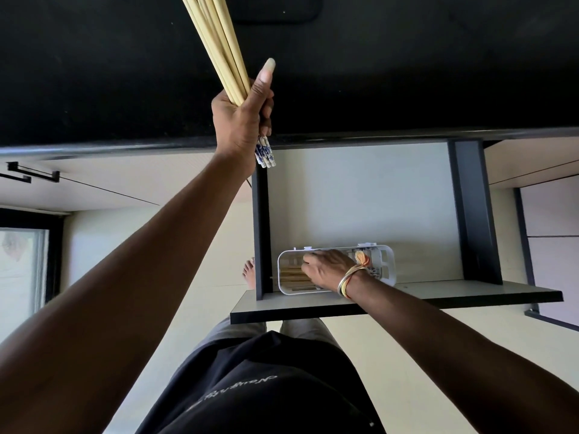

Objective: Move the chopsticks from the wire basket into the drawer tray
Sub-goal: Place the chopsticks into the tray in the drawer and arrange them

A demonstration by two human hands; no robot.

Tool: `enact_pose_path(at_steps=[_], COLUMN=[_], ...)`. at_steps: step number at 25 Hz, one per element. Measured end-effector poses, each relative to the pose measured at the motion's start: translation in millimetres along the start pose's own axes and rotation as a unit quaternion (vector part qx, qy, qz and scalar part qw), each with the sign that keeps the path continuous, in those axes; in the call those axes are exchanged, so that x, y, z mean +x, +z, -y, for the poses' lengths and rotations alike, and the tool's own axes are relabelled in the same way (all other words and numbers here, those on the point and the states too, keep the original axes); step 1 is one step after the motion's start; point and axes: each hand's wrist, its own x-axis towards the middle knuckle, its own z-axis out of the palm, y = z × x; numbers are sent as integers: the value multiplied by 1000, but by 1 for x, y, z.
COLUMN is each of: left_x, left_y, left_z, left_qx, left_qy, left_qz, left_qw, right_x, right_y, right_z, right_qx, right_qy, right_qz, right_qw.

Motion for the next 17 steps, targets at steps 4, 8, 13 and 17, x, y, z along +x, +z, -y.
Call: enact_pose_path(at_steps=[4,8,13,17], left_x=[2,3,5,5], left_y=[-2,-3,-2,2], left_z=[-2,-1,-1,1], left_qx=[2,2,0,2], left_qy=[7,5,8,4], left_qz=[0,-5,-3,-1], left_qw=[1000,1000,1000,1000], right_x=[-1,1,-11,-10], right_y=[3,-1,-2,-1], right_z=[4,2,-16,-7], right_qx=[75,161,95,-3], right_qy=[38,123,98,41], right_qz=[10,62,71,58], right_qw=[996,977,988,997])
